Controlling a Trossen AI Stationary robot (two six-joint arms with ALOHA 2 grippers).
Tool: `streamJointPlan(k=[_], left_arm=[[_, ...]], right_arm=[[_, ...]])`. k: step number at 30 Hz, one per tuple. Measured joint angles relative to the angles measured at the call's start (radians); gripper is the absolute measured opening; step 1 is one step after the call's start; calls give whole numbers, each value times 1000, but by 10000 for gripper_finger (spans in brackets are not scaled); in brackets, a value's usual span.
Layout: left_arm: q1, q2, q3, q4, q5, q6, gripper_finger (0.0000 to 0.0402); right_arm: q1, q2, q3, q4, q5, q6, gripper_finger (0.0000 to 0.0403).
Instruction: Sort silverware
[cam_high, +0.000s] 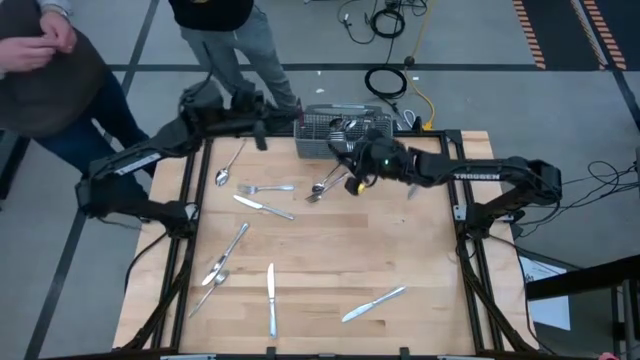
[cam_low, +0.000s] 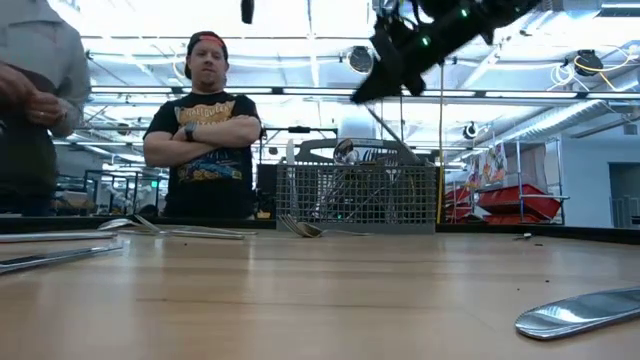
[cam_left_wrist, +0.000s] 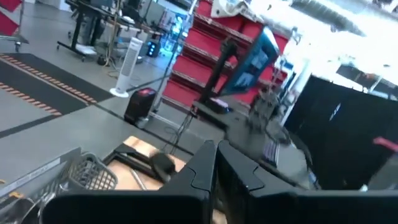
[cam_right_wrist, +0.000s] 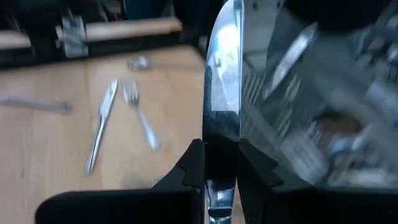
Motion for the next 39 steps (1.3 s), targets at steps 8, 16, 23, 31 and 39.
streamJointPlan(k=[8,16,23,31,39], left_arm=[[-79,-152,-77,-78,-2,115,22],[-147,-323,-238,53,-25,114,22],[-217,-442,-398,138,-58,112,22],[-294,-522,-593,308,-71,113,22],[-320,-562,-727,477,-76,112,22]], right_arm=[[-61,-1,148,112,-116,-87,39],[-114,42,149,519,-180,-81,39],[-127,188,149,854,-251,-22,39],[-128,376,149,1142,-151,-17,39],[-147,544,149,1363,-93,38,39]])
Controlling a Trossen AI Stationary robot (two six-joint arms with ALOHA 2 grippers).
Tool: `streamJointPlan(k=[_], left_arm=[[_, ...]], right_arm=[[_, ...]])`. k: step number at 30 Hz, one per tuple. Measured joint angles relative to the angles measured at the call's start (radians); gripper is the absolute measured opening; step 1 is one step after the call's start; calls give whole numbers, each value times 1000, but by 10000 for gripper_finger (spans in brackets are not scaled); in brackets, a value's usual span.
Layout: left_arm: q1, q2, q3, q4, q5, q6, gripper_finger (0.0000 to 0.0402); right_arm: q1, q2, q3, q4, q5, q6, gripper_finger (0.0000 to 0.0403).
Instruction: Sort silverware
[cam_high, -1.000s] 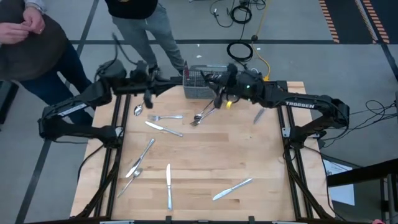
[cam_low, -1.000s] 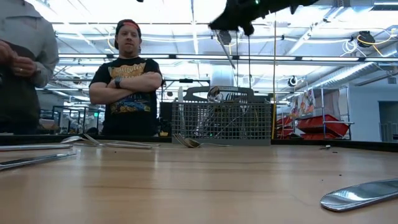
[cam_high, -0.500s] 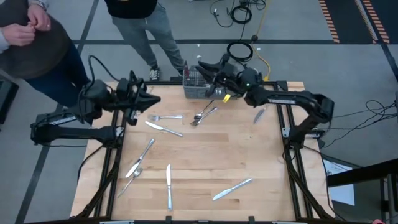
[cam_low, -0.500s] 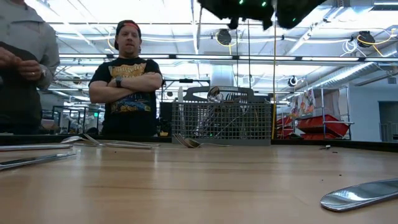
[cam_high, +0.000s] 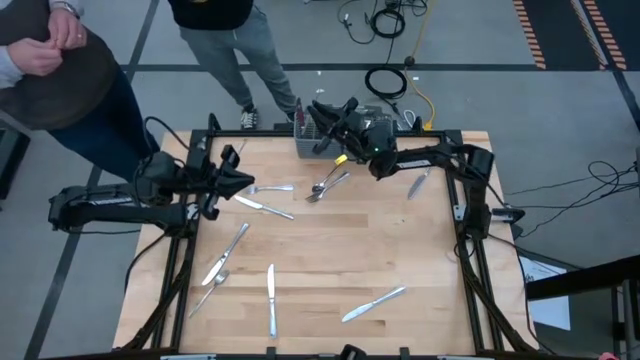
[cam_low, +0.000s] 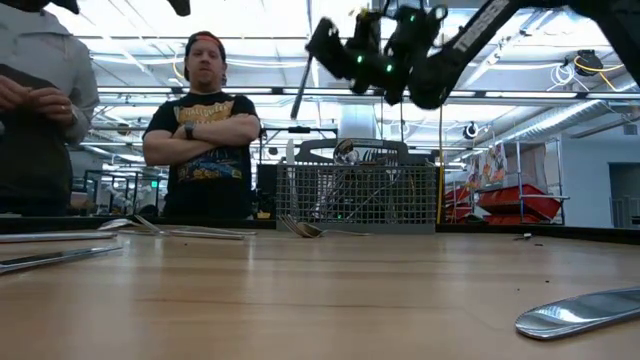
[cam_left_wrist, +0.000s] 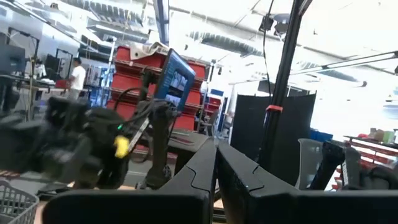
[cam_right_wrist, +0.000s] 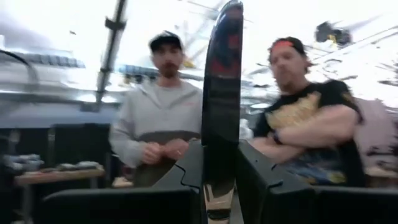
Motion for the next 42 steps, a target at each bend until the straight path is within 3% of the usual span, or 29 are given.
streamJointPlan(k=[7,11,14,20,25,42], left_arm=[[-27,-1,-7,4,-1,34,22],[-45,-1,-7,2,1,54,22],[-59,-1,-7,1,1,54,22],[-87,0,-7,0,6,54,22],[-109,0,-7,-3,9,63,22],[-129,0,-7,-9,52,90,22]], right_arm=[[3,53,0,79,100,-52,39],[23,113,20,169,289,-73,39],[44,180,87,202,305,-110,39],[94,267,258,87,344,-224,39],[101,273,277,71,425,-307,39],[34,273,133,95,383,-181,39]])
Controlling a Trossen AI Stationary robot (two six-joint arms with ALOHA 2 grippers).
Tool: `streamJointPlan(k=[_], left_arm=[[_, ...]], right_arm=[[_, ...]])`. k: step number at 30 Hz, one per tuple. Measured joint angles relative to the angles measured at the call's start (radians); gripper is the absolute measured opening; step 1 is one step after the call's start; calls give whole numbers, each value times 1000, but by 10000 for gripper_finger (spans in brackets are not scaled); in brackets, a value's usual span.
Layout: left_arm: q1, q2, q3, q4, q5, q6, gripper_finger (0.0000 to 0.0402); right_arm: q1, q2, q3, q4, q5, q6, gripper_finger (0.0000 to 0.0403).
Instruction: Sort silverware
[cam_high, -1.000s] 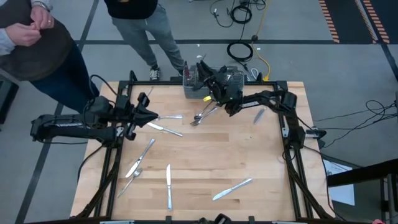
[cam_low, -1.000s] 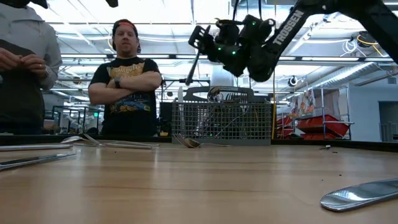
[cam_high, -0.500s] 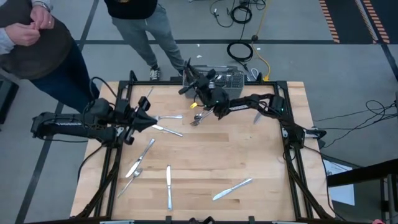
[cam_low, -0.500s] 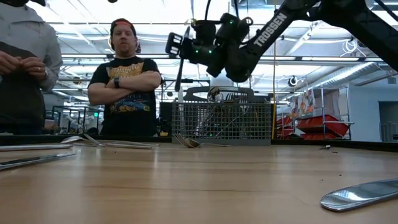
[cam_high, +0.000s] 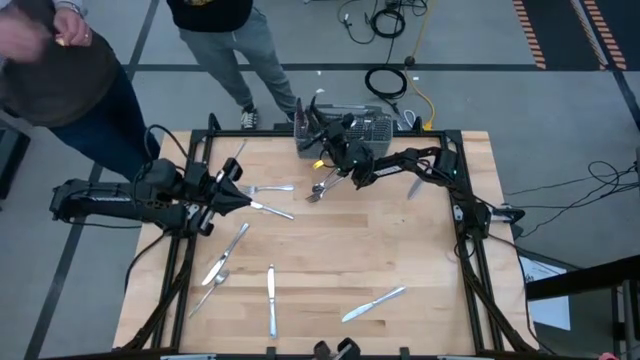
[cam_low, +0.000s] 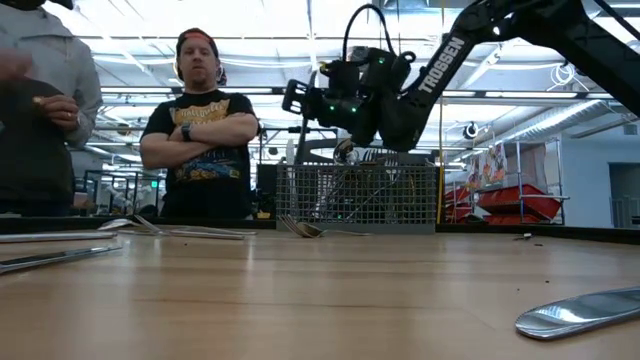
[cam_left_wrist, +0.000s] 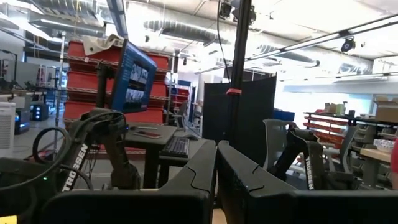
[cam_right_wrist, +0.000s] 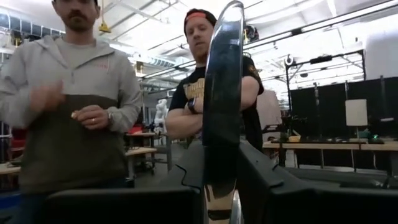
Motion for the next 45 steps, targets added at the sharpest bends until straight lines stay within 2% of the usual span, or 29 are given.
streamJointPlan(k=[10,20,26,32,36,45], left_arm=[[-6,0,0,-15,6,17,22],[-6,0,0,-14,6,17,22],[-6,0,0,-14,6,24,22],[-6,0,0,-18,6,26,22],[-6,0,0,-21,6,25,22],[-6,0,0,-22,6,41,22]], right_arm=[[0,2,0,-62,0,112,39],[13,70,0,-36,16,222,39],[15,71,3,-114,97,257,39],[15,68,6,-165,104,267,39],[15,64,20,-259,115,320,39],[28,66,20,-324,152,286,39]])
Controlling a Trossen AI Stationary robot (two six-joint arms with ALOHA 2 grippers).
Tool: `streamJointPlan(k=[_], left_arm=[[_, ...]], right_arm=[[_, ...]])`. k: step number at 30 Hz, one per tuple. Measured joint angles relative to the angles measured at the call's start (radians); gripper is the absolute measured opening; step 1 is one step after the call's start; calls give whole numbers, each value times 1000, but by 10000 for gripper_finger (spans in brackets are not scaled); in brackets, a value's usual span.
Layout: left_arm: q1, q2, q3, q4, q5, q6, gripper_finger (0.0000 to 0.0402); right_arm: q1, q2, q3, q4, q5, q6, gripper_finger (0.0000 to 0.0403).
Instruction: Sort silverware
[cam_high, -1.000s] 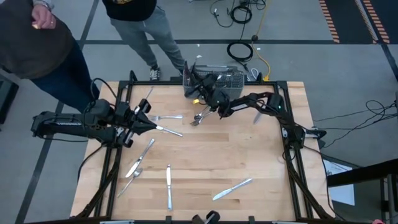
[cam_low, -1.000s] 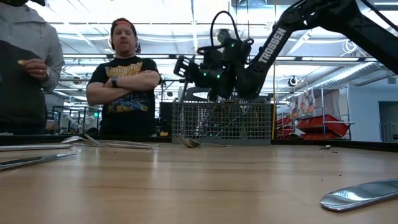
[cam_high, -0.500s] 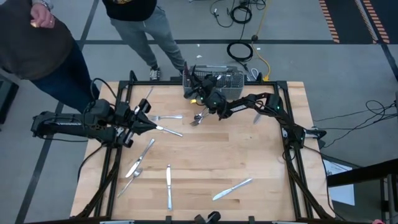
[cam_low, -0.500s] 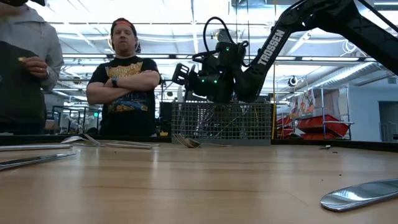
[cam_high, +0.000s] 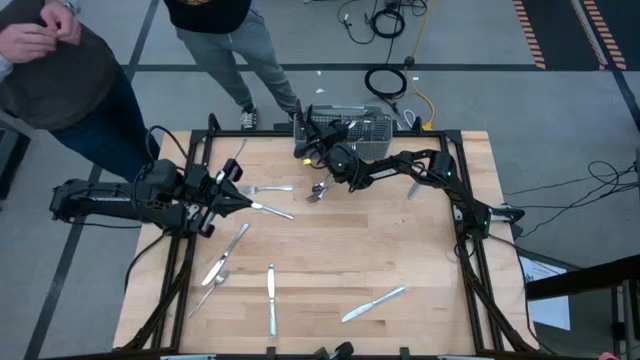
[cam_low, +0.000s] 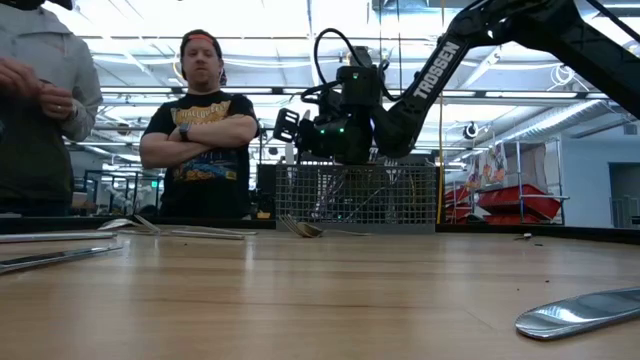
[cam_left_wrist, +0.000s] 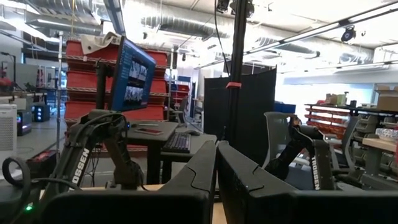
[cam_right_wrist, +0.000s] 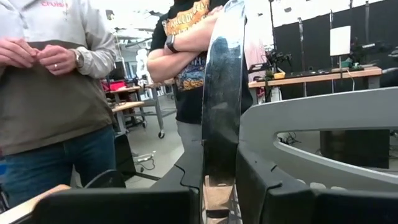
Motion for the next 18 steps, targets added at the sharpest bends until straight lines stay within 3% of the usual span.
streamJointPlan(k=[12,18], left_arm=[[0,0,0,-29,0,3,22],[0,0,0,-27,-1,2,22]], right_arm=[[0,2,-2,-41,9,7,42],[0,2,-2,-40,17,20,102]])
